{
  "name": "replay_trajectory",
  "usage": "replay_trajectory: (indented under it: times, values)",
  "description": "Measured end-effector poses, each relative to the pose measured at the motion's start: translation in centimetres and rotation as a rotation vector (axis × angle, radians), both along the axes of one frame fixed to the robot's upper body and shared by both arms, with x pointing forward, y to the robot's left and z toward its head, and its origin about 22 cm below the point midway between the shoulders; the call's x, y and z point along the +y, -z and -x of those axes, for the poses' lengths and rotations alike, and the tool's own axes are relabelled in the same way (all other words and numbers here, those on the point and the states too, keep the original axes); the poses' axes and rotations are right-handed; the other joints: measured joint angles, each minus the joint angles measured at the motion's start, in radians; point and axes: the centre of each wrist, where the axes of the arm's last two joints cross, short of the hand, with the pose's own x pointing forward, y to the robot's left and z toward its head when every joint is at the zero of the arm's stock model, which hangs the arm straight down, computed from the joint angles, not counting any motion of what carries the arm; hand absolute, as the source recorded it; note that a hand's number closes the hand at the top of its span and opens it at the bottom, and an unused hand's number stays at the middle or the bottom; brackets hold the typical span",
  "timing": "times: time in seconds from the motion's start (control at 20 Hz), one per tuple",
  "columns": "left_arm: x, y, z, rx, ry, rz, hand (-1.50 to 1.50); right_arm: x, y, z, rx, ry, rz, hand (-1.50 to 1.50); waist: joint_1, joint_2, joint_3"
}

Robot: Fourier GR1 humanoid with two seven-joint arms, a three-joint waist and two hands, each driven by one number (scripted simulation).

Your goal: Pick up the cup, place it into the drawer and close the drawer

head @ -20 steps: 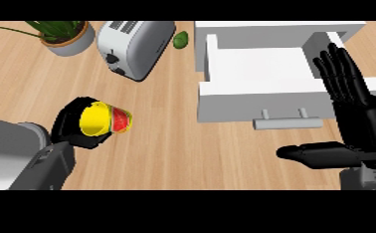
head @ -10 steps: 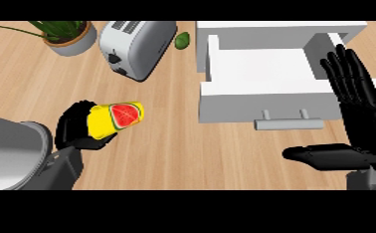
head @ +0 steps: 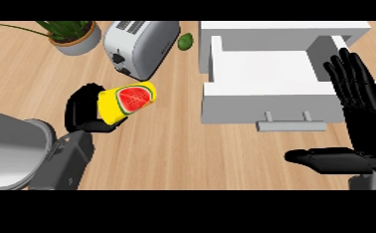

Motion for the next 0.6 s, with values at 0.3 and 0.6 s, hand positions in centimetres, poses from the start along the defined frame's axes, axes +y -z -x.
replay_trajectory:
  times: [0.3,0.6]
  values:
    - [-4.0,-5.1,-4.0,-0.114,0.082,-0.048,1.5,-0.4,0.5,0.6,0.005,0.018,0.0,-1.5,0.01,-0.006,0.002]
    - [-9.1,-11.3,-6.2,-0.191,0.154,-0.097,1.5,-0.8,0.4,0.5,0.01,0.024,0.003,-1.5,0.015,-0.008,0.002]
